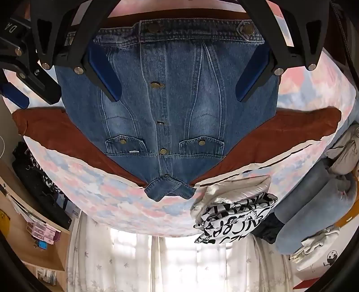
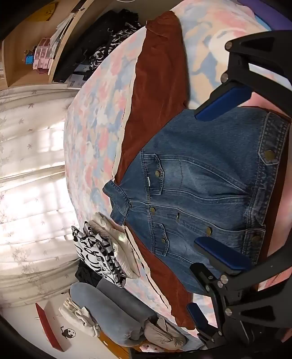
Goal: Fold large clothes
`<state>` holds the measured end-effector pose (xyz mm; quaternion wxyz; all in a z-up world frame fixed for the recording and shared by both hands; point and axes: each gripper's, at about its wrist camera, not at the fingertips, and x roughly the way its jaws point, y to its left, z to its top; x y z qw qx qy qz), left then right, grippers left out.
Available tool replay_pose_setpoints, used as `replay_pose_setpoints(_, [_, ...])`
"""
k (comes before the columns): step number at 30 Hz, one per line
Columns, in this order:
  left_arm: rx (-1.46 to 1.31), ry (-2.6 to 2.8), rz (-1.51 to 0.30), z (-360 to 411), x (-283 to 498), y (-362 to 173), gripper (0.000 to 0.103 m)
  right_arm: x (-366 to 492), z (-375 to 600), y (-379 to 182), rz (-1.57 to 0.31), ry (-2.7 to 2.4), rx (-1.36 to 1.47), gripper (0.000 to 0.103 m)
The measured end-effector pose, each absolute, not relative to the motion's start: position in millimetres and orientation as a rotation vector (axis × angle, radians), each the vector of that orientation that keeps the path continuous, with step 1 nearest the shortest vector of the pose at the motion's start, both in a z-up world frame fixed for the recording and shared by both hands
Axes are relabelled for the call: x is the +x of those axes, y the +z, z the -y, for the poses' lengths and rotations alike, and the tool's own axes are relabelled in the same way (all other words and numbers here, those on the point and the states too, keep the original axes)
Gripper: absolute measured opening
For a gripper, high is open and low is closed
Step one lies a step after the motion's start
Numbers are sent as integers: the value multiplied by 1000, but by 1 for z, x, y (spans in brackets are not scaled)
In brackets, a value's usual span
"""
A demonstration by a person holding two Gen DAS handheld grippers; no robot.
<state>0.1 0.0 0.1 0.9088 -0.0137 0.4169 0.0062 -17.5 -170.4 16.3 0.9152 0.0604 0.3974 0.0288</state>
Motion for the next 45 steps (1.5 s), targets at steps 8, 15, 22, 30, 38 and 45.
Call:
replay_pose_setpoints(8, [-30, 11, -845, -5, 0, 6, 100, -22, 173, 15, -809, 56, 123, 103])
replay_pose_setpoints(15, [-21, 7, -830, -1, -7, 10, 100, -23, 176, 15, -813, 65, 141, 103])
replay_pose_setpoints(22, [-17, 14, -820, 0, -10, 11, 99, -24, 179, 17, -812, 68, 150, 103])
replay_pose_setpoints(30, [-12, 12, -813, 2, -12, 14, 99, -28, 181, 15, -816, 66, 158, 103])
replay_pose_setpoints(38, [-10, 11, -810, 1, -13, 17, 99, -28, 183, 20, -810, 64, 166, 103])
replay_pose_setpoints(45, [-9, 12, -808, 1, -14, 19, 99, -28, 184, 21, -805, 65, 167, 103])
